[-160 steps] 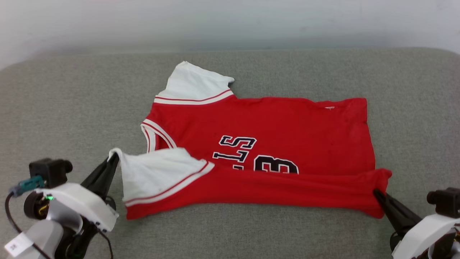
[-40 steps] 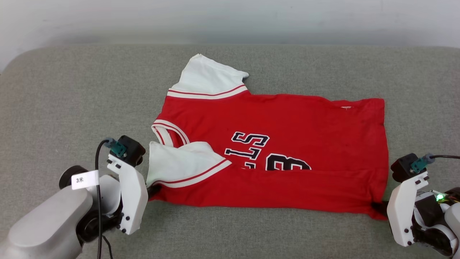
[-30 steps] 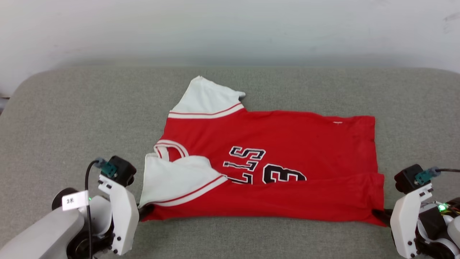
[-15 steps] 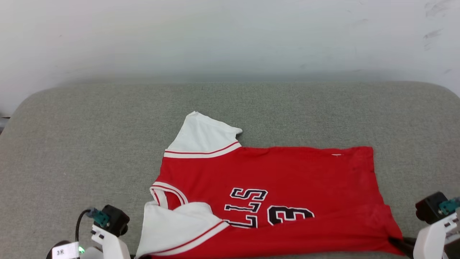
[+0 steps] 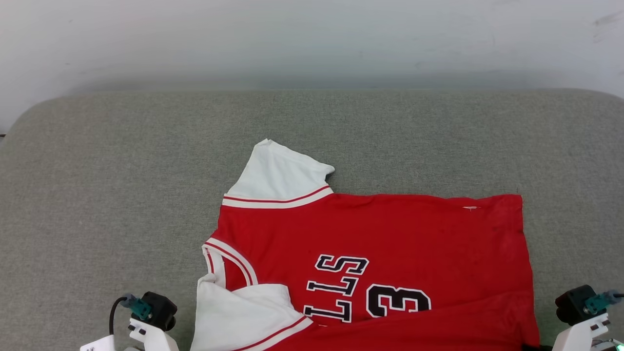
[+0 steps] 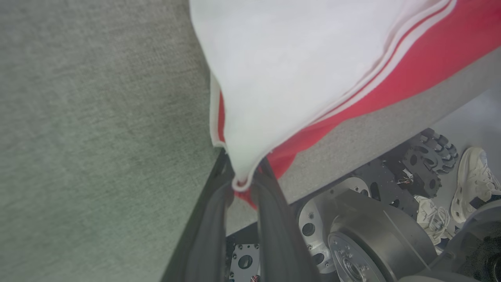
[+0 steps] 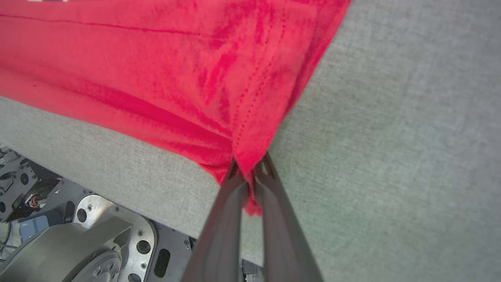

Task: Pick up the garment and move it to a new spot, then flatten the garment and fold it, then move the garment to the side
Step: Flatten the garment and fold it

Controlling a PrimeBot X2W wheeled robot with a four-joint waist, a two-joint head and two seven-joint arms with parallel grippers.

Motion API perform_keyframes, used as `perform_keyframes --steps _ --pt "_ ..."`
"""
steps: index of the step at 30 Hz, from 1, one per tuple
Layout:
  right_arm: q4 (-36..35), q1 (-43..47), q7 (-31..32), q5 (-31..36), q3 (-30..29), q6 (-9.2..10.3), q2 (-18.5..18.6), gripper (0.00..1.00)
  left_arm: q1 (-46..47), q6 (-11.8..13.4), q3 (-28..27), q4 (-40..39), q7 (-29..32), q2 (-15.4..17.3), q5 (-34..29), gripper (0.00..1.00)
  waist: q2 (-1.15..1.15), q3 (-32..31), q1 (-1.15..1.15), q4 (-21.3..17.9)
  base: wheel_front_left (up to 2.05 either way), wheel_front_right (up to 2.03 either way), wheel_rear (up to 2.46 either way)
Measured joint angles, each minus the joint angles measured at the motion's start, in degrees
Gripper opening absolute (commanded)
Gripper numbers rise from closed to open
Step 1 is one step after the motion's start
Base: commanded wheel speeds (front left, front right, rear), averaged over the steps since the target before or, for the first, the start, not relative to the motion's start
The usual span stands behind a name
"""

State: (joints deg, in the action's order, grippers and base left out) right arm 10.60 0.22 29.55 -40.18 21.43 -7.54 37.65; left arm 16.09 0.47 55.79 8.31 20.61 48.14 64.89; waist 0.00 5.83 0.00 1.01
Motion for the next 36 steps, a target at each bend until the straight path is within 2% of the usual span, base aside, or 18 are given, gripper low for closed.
perform_keyframes --steps 2,3,4,5,9,15,21,25,30,32,36 --pt "1.6 -0.27 -1.09 0.86 0.24 0.0 -0.69 0.0 0.11 -0.51 -0.03 1.62 -0.54 -0.74 0.0 0.0 0.0 0.26 0.0 0.23 0.0 0.0 0.0" --pt "2.47 -0.29 -2.05 1.1 0.13 0.0 -1.16 0.13 0.12 -0.79 -0.04 2.36 -0.73 -1.13 0.15 0.0 0.0 0.26 0.0 0.38 0.0 0.0 0.0" --pt "3.94 -0.31 -3.65 1.44 0.01 0.0 -2.16 0.64 0.12 -1.01 -0.12 3.31 -1.49 -1.68 0.37 0.57 0.0 -0.01 0.0 0.61 0.0 0.0 0.0" --pt "3.94 -0.31 -3.65 1.44 0.01 0.0 -2.16 1.0 0.12 -1.01 -0.12 3.31 -1.49 -1.68 0.37 1.0 0.0 -0.01 0.0 0.61 0.0 0.0 0.0" --pt "4.15 -0.25 -9.72 3.33 -2.38 0.0 -3.43 1.0 0.02 -0.9 -1.01 3.46 -4.09 -0.77 -0.15 1.0 0.0 -1.42 0.0 1.15 0.0 0.0 0.0" --pt "-0.24 0.08 -18.38 8.05 -9.65 0.01 -5.49 1.0 0.19 1.77 -4.83 -1.09 -10.9 2.23 -2.07 1.0 0.0 -2.71 0.0 1.39 0.0 0.0 0.0" --pt "-5.21 -0.24 -28.67 15.97 -17.88 0.02 -13.14 1.0 3.71 6.66 -8.88 -2.1 -21.3 2.55 -8.82 1.0 0.0 -2.78 0.0 0.64 0.0 0.0 0.0" --pt "-8.18 -0.2 -33.76 20.33 -22.08 0.02 -19.27 1.0 7.11 7.68 -10.27 -1.45 -25.44 0.87 -11.74 1.0 0.0 -2.5 0.0 -0.27 0.0 0.0 0.0" --pt "-10.89 0.66 -36.09 23.81 -23.27 0.02 -24.64 1.0 13.95 6.69 -10.87 1.03 -26.33 -0.67 -14.88 1.0 0.0 -1.17 0.0 -1.83 0.0 0.0 0.0" --pt "-11.41 0.62 -36.31 24.51 -22.84 0.02 -25.52 1.0 17.53 4.77 -10.83 2.6 -24.48 -1.34 -15.15 1.0 0.0 -0.2 0.0 -2.61 0.0 0.0 0.0" --pt "-11.83 -0.72 -36.65 24.73 -21.76 0.02 -26.06 1.0 24.76 -0.64 -9.9 6.9 -15.41 -2.89 -12.2 1.0 0.0 2.35 0.0 -4.46 0.0 0.0 0.0"
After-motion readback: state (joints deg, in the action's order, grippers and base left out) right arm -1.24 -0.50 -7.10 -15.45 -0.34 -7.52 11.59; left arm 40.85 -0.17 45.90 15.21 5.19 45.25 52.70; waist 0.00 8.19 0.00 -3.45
